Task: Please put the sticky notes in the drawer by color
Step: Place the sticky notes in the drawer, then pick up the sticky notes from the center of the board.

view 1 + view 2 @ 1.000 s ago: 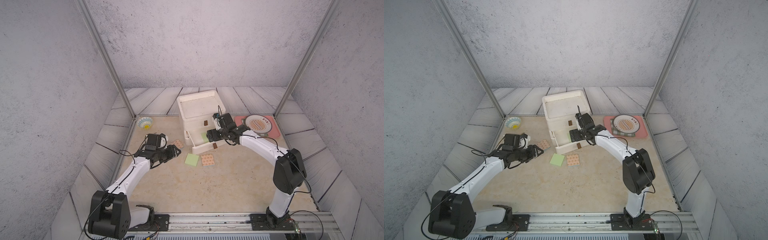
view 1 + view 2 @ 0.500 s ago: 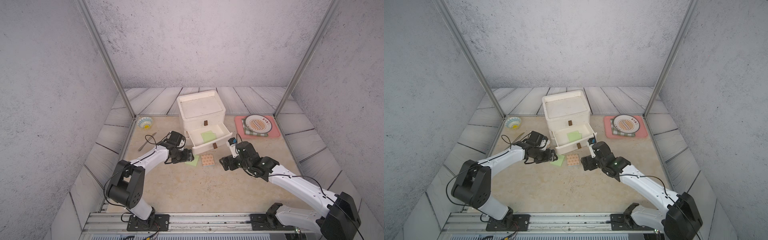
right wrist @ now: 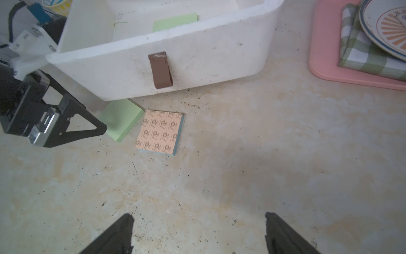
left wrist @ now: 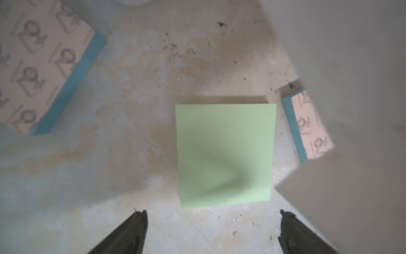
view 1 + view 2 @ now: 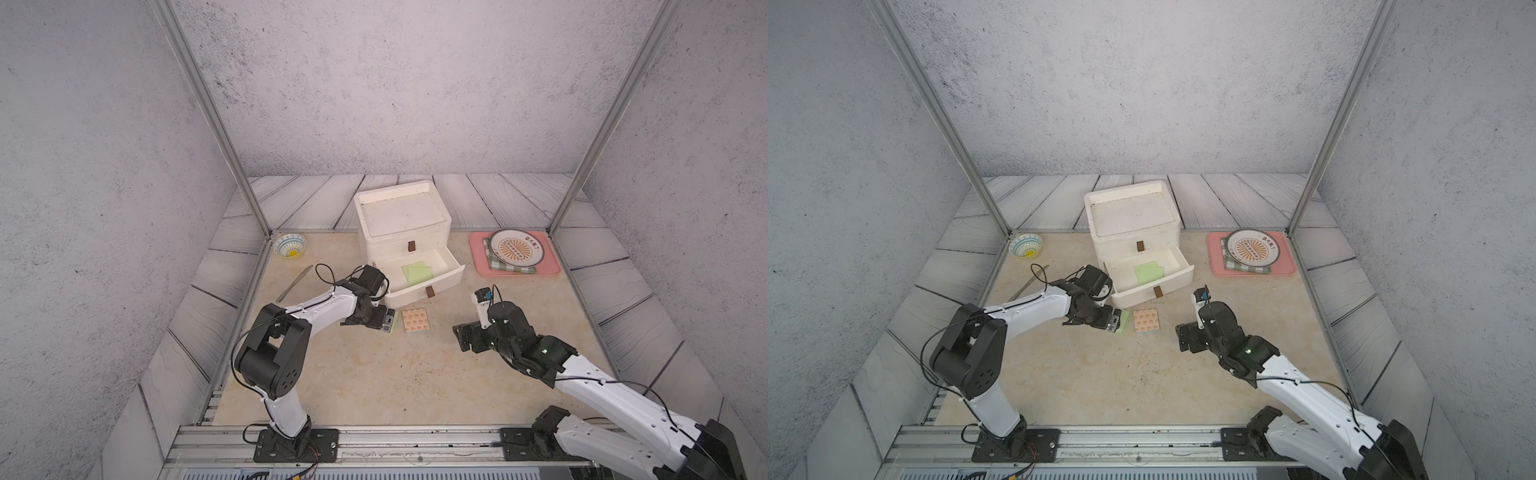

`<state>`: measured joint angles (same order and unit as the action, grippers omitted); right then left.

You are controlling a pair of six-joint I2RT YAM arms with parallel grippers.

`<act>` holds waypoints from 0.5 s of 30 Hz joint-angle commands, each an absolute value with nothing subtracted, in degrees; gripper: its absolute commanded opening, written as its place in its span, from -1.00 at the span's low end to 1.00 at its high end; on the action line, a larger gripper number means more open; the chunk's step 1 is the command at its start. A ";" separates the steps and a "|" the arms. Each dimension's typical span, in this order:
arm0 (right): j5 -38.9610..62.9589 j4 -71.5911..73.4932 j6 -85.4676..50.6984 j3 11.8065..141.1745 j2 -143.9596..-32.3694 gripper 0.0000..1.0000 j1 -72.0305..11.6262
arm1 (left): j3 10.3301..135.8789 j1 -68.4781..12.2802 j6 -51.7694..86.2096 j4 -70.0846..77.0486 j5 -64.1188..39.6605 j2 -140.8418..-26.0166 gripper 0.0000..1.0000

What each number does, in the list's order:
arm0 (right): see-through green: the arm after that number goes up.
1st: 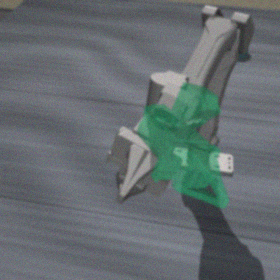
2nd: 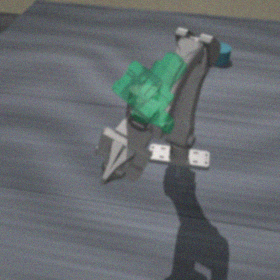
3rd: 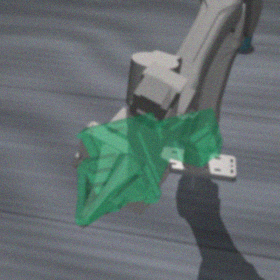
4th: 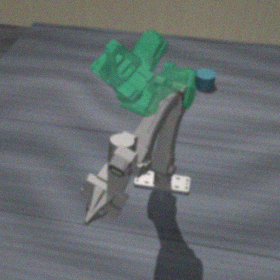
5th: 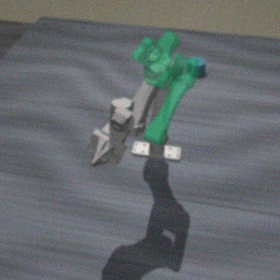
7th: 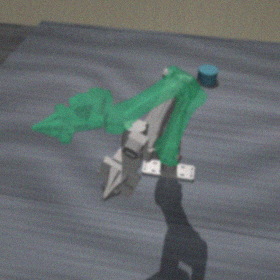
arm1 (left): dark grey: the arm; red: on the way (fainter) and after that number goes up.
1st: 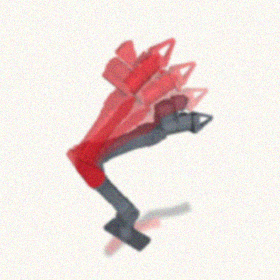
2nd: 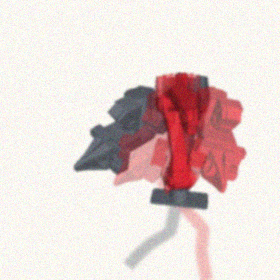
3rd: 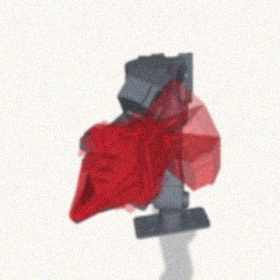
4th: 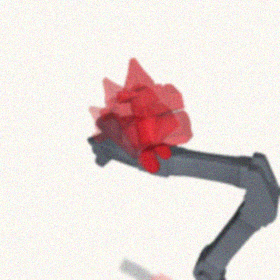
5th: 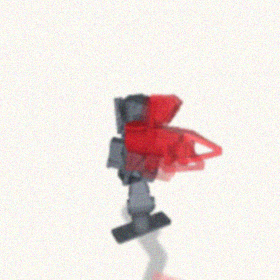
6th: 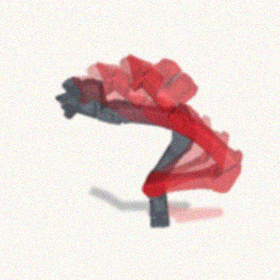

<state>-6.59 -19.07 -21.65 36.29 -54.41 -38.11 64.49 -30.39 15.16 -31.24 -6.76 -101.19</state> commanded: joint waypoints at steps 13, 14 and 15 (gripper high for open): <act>-6.87 -16.16 -23.29 33.83 -51.97 0.90 -37.53 | 67.91 -35.18 17.31 -29.93 -0.37 -106.71 0.97; -6.73 -16.25 -23.29 33.90 -52.24 0.90 -37.52 | 67.64 -35.24 17.75 -29.45 -0.67 -106.55 0.97; -6.60 -16.15 -23.38 33.93 -52.45 0.90 -37.57 | 67.36 -35.32 18.04 -28.75 -1.48 -106.52 0.97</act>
<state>-6.59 -16.84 -22.55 34.00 -52.18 -37.69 68.25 -34.83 16.80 -30.83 -1.52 -107.09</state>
